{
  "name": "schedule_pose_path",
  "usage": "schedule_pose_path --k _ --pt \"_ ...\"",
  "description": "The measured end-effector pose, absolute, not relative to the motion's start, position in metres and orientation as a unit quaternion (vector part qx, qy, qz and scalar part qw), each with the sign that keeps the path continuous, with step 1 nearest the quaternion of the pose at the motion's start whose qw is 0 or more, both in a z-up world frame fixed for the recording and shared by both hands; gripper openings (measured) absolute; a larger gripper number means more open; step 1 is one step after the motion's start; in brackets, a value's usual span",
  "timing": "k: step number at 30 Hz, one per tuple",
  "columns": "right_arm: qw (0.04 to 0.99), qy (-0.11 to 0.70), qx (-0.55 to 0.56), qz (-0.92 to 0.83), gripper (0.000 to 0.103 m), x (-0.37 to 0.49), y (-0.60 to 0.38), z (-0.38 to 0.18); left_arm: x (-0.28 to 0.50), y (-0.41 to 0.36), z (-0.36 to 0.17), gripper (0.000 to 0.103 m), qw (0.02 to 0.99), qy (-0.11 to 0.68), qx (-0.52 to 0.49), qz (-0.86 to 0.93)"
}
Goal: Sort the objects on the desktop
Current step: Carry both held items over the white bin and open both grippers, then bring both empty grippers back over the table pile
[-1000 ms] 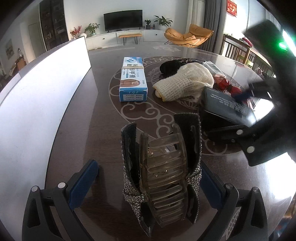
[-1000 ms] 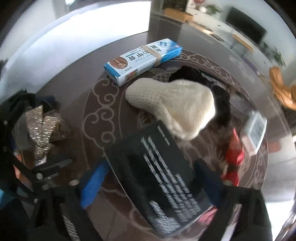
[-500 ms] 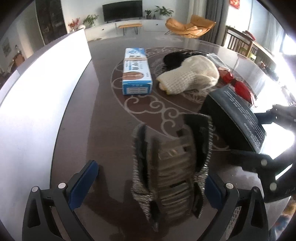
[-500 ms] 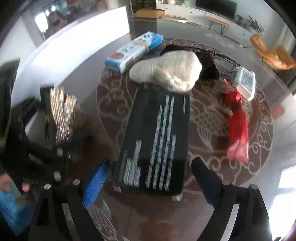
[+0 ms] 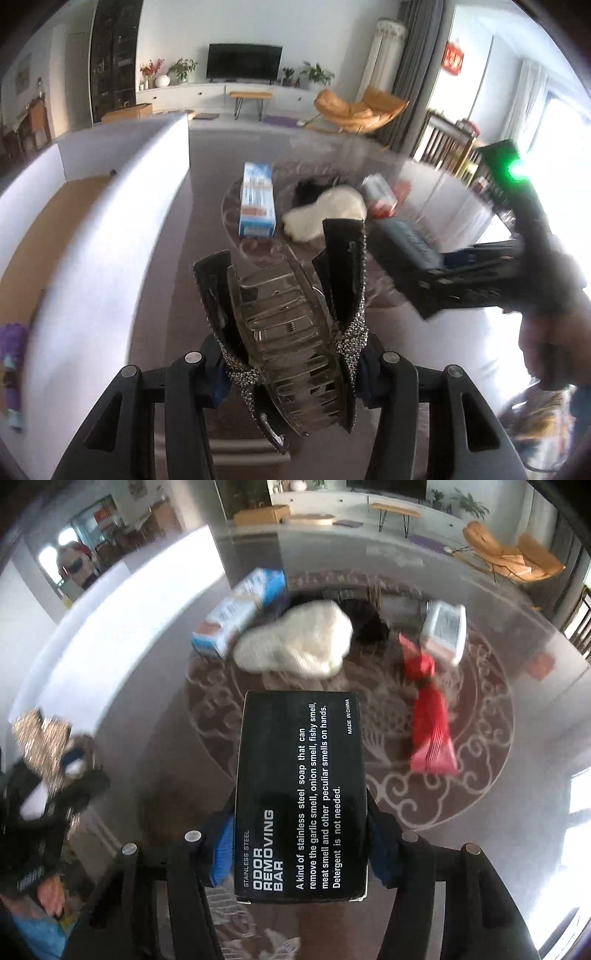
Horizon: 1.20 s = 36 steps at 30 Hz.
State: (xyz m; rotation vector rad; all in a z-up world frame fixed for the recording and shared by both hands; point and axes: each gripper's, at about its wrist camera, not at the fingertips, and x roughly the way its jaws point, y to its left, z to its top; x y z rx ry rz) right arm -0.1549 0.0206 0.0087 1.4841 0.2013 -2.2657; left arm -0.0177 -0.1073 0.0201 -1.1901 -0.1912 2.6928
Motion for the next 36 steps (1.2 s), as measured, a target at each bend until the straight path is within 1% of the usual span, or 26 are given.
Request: schedule_pose_path --k 2,4,7,11,14,19,20,21,22,23,24,25,27,29,31,34,36 --pt "0.233 0.071 0.517 -0.821 0.059 -0.146 0.002 0.034 -0.009 -0.127 0.044 0.051 0.093 -0.073 -0.384 0.916" --pt "0.259 0.069 0.5 -0.823 0.059 -0.155 -0.033 0.054 -0.003 -0.158 0.07 0.051 0.064 -0.073 -0.371 0.924" --pt "0.312 0.055 0.468 -0.825 0.059 -0.148 -0.086 0.086 0.004 -0.217 0.091 0.051 0.01 -0.085 -0.367 0.926" --pt "0.392 0.038 0.438 -0.808 0.059 -0.125 -0.156 0.114 0.004 -0.298 0.087 0.051 -0.075 -0.099 -0.393 0.911" --pt "0.435 0.046 0.432 -0.788 0.059 -0.109 -0.212 0.112 0.004 -0.35 0.071 0.051 -0.127 -0.114 -0.422 0.89" --pt "0.471 0.085 0.461 -0.747 0.06 -0.087 -0.288 0.068 0.004 -0.398 0.032 0.053 -0.188 -0.12 -0.491 0.842" --pt "0.473 0.092 0.47 -0.739 0.065 -0.085 -0.296 0.057 0.005 -0.402 0.027 0.056 -0.197 -0.123 -0.499 0.835" --pt "0.477 0.093 0.476 -0.732 0.07 -0.084 -0.301 0.048 0.006 -0.404 0.023 0.063 -0.204 -0.126 -0.503 0.83" --pt "0.478 0.09 0.478 -0.731 0.08 -0.084 -0.302 0.043 0.01 -0.405 0.019 0.068 -0.211 -0.13 -0.501 0.829" --pt "0.478 0.082 0.473 -0.735 0.083 -0.083 -0.298 0.041 0.014 -0.406 0.018 0.077 -0.217 -0.135 -0.493 0.831" --pt "0.482 0.072 0.468 -0.738 0.087 -0.083 -0.292 0.042 0.019 -0.406 0.019 0.083 -0.222 -0.14 -0.481 0.837" --pt "0.485 0.063 0.461 -0.74 0.088 -0.085 -0.285 0.043 0.02 -0.405 0.019 0.085 -0.225 -0.143 -0.471 0.841" --pt "0.484 0.048 0.436 -0.757 0.089 -0.088 -0.258 0.051 0.028 -0.4 0.024 0.085 -0.228 -0.152 -0.446 0.852" --pt "0.476 0.043 0.409 -0.778 0.097 -0.083 -0.237 0.063 0.034 -0.39 0.033 0.085 -0.222 -0.161 -0.42 0.865" --pt "0.445 0.045 0.375 -0.812 0.102 -0.083 -0.201 0.069 0.035 -0.377 0.044 0.085 -0.205 -0.166 -0.397 0.879" --pt "0.381 0.05 0.354 -0.852 0.103 -0.084 -0.14 0.053 0.034 -0.331 0.069 0.085 -0.147 -0.152 -0.362 0.908" --pt "0.311 0.064 0.364 -0.876 0.103 -0.089 -0.085 0.025 0.035 -0.294 0.084 0.085 -0.1 -0.134 -0.344 0.924"
